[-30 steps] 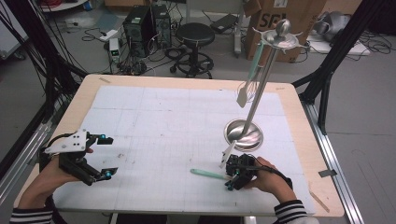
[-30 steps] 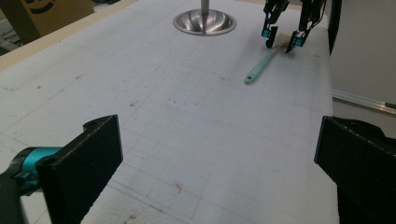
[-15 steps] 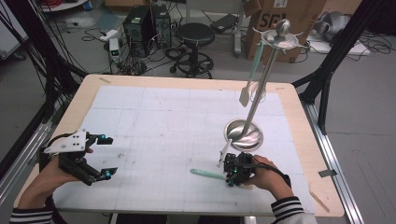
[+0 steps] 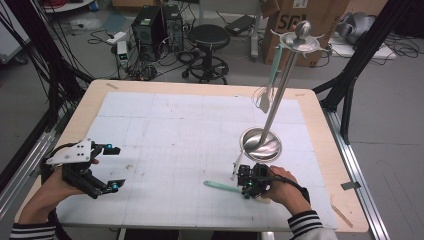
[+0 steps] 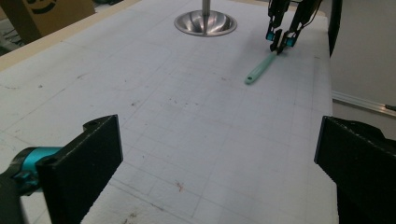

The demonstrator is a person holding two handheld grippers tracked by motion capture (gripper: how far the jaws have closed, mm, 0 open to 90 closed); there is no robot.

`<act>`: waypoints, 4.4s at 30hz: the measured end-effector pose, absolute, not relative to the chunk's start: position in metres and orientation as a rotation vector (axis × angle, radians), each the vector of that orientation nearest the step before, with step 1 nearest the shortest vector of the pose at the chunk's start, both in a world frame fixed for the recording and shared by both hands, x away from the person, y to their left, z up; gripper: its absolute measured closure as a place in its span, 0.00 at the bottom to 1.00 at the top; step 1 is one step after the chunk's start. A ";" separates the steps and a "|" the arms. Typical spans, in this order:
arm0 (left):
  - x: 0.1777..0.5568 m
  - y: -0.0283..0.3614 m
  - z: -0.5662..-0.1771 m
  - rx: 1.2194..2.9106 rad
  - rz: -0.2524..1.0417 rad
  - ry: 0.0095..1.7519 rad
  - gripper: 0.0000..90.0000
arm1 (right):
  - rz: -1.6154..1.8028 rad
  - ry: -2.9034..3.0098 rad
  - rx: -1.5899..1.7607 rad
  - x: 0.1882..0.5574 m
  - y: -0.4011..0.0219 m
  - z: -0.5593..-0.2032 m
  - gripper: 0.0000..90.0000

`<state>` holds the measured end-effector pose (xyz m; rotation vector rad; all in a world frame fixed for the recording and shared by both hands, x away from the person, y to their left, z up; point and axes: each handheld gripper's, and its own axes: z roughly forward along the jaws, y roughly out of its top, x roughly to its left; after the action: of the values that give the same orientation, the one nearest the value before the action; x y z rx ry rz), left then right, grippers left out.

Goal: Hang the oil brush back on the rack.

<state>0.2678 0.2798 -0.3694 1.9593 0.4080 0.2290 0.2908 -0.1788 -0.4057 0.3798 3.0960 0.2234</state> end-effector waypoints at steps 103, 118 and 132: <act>0.277 0.299 -0.377 1.973 0.265 0.526 0.02 | 1.394 2.493 0.767 0.318 -0.450 -0.154 0.91; 0.277 0.298 -0.377 1.976 0.263 0.525 0.02 | 1.375 2.502 0.777 0.329 -0.451 -0.156 0.91; 0.277 0.298 -0.378 1.977 0.261 0.529 0.02 | 1.362 2.530 0.774 0.337 -0.447 -0.160 0.91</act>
<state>0.2772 0.2977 -0.3777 1.9774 0.5294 0.2613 0.3371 -0.4468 -0.1604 0.7744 2.5301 1.3620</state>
